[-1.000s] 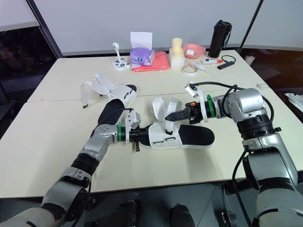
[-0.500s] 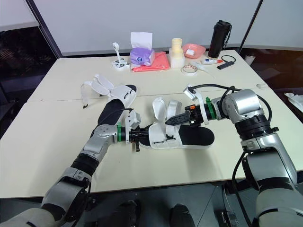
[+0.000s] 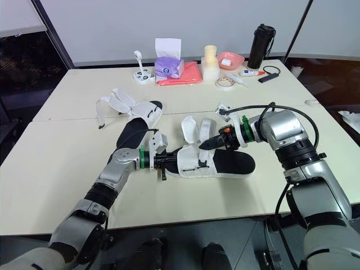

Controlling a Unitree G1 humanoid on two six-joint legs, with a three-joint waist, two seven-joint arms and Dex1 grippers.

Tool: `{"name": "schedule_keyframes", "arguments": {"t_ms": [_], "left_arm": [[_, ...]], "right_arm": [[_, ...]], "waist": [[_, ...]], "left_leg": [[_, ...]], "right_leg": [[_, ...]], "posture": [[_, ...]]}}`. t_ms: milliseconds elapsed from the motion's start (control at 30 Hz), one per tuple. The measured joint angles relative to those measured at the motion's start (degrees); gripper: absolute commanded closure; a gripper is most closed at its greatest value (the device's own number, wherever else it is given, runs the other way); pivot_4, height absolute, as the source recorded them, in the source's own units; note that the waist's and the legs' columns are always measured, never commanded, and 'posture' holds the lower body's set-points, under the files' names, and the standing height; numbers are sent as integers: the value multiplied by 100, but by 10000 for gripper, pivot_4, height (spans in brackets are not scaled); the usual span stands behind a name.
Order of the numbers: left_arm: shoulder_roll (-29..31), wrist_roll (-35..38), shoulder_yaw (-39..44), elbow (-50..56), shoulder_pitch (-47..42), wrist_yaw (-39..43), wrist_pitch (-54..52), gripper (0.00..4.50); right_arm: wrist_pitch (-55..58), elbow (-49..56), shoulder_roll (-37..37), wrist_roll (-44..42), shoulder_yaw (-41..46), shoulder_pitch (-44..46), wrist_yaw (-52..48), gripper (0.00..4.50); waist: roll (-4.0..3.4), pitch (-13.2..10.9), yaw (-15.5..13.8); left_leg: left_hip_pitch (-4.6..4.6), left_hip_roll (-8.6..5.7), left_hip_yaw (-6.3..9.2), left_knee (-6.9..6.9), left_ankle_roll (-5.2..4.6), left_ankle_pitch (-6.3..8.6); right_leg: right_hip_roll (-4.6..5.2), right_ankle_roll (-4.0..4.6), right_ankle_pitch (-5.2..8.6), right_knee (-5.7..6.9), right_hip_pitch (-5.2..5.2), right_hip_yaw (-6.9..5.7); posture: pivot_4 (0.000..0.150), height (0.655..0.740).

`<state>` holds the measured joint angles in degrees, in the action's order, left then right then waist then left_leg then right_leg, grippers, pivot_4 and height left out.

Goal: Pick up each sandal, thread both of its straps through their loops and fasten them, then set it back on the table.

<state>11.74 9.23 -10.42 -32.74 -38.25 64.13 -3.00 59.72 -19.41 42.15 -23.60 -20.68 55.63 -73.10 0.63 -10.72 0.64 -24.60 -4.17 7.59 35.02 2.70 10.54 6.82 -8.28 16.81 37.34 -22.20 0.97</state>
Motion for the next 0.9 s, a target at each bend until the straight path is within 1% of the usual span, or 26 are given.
{"name": "schedule_keyframes", "arguments": {"t_ms": [200, 567, 733, 900], "left_arm": [[-6, -1, -2, 0, 0, -8, 2, 45000], [-5, -1, -1, 0, 0, -20, 1, 45000], [0, 0, 0, 1, 1, -18, 0, 45000], [3, 0, 0, 5, 1, -15, -2, 45000]], "right_arm": [[-534, -1, -2, 327, -141, -56, -135, 44664], [-636, 30, -6, 294, 85, -54, -398, 44664], [-758, 619, 77, 256, 140, -141, -554, 44664], [-800, 1203, 162, 254, 172, -502, -551, 44664]], "waist": [[0, 0, -2], [0, 0, -3], [0, 0, -3], [0, 0, -1]], "left_leg": [[0, 0, 0, 2, 0, 0], [0, 0, 1, 1, 0, 0], [0, 0, 1, 1, 0, 0], [0, 0, 1, 1, 0, 0]], "right_leg": [[0, 0, 0, 0, 2, -1], [0, 0, 0, 0, 1, 0], [0, 0, 0, 0, 1, -1], [0, 0, 0, 0, 1, 0]], "posture": [[1500, 7400], [1500, 7400], [1500, 7400], [1500, 7400]]}}
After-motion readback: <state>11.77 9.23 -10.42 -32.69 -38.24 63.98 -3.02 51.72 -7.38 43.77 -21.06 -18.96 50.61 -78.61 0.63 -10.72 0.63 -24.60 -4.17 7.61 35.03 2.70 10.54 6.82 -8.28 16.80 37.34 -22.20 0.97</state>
